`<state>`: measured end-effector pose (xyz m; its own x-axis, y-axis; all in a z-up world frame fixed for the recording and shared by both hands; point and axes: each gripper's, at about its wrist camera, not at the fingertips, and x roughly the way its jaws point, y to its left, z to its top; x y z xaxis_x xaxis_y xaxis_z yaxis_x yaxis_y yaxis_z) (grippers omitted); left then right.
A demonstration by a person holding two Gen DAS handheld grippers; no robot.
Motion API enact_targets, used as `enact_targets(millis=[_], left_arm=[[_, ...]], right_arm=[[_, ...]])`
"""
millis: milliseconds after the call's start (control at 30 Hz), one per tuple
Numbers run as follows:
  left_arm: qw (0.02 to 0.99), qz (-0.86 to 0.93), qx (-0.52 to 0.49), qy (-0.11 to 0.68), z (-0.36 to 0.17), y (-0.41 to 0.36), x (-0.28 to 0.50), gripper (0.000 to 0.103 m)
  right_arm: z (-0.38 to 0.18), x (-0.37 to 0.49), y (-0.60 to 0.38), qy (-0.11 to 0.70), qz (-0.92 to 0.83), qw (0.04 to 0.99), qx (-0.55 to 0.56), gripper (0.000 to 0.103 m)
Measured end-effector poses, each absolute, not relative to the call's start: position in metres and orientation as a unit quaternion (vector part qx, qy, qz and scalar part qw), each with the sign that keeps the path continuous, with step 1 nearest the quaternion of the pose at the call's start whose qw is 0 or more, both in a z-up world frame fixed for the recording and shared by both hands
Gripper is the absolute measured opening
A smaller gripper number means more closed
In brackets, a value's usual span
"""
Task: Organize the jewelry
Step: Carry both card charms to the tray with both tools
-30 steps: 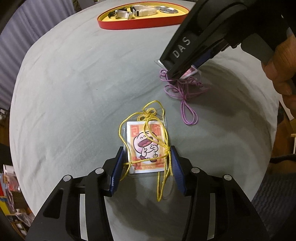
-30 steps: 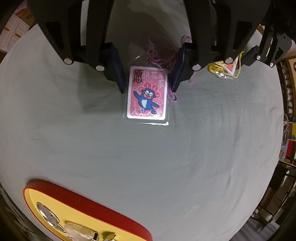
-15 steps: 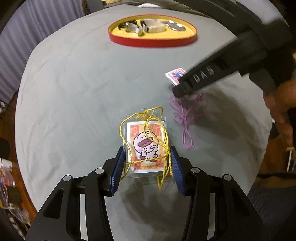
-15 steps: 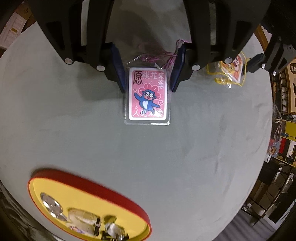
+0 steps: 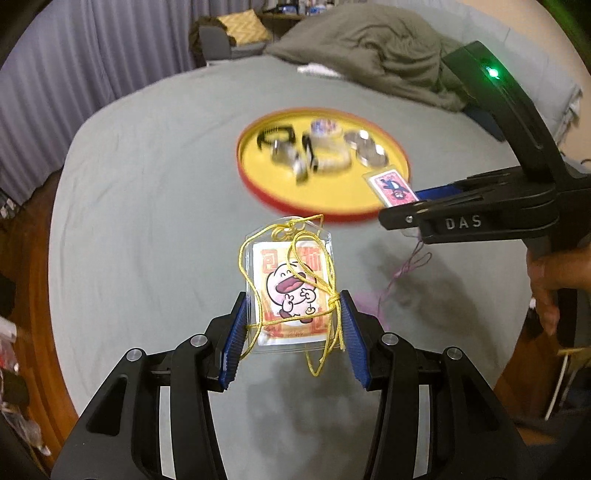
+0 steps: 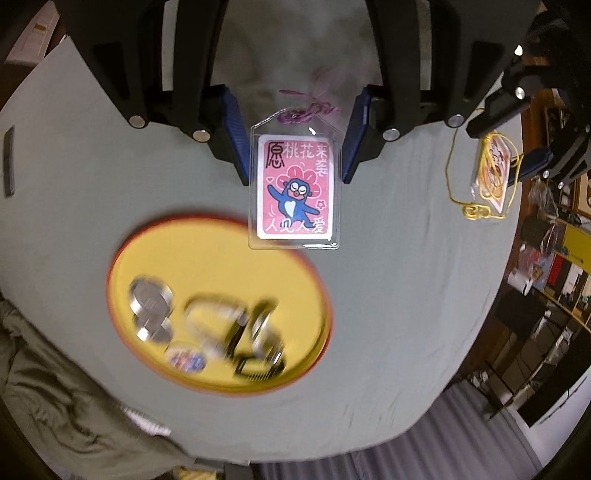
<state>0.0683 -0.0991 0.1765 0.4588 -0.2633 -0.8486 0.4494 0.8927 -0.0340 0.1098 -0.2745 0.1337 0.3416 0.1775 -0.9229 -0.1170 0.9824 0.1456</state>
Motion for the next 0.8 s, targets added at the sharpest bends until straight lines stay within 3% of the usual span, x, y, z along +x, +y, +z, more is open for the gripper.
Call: enact_targets(millis=[367, 800], left_arm=[[0.877, -0.187, 0.046, 0.44, 0.202, -0.157, 0.167, 0.046], [0.868, -0.155, 0.024, 0.471, 0.146, -0.213, 0.239, 0.046]], right_arm=[[0.169, 0.216, -0.336, 0.518, 0.102, 0.849, 0.012, 0.045], [0.143, 0.273, -0.365, 0.523, 0.146, 0.84, 0.002, 0.045]])
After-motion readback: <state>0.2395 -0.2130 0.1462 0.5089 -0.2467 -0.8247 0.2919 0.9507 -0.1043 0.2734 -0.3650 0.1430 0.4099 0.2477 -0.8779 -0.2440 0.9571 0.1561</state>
